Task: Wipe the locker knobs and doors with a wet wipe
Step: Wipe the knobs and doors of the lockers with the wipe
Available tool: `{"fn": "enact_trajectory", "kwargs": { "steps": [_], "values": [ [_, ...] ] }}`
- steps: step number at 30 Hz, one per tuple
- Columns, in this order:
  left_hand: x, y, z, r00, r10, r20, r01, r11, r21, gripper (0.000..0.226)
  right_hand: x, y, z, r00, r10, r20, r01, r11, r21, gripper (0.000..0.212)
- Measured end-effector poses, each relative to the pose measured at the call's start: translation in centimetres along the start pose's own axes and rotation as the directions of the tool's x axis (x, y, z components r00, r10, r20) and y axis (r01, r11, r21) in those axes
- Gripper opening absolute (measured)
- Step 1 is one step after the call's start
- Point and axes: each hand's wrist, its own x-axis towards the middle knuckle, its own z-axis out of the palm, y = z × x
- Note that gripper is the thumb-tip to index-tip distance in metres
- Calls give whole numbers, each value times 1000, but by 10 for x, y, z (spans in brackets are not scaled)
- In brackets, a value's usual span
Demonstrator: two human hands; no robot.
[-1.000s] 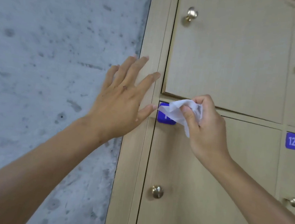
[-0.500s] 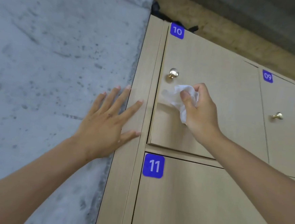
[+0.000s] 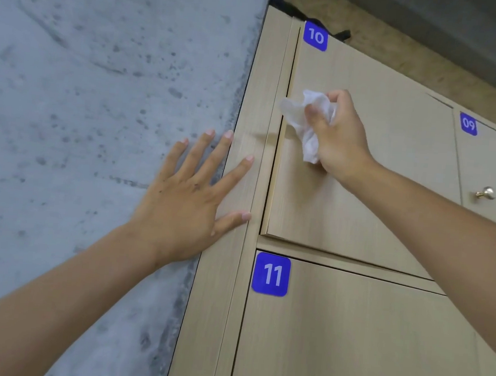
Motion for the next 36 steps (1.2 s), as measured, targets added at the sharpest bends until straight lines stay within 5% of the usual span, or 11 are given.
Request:
{"fn": "enact_trajectory", "kwargs": {
  "steps": [4, 14, 24, 36],
  "values": [
    [0, -1, 1, 1000, 8, -9, -8, 1000, -7, 83, 10, -3, -2, 995, 59, 84, -60, 998, 17, 37],
    [0, -2, 3, 1000, 12, -11, -12, 1000, -16, 83, 30, -10, 6, 945, 300, 133, -320, 931, 173, 16],
    [-1, -2, 3, 1000, 16, -22, -17, 999, -31, 82, 15, -21, -9, 868, 396, 298, -474, 840, 265, 17],
    [-1, -2, 2, 1000, 14, -24, -14, 999, -28, 83, 25, -23, 2, 887, 439, 143, -458, 877, 147, 21]
  ]
}}
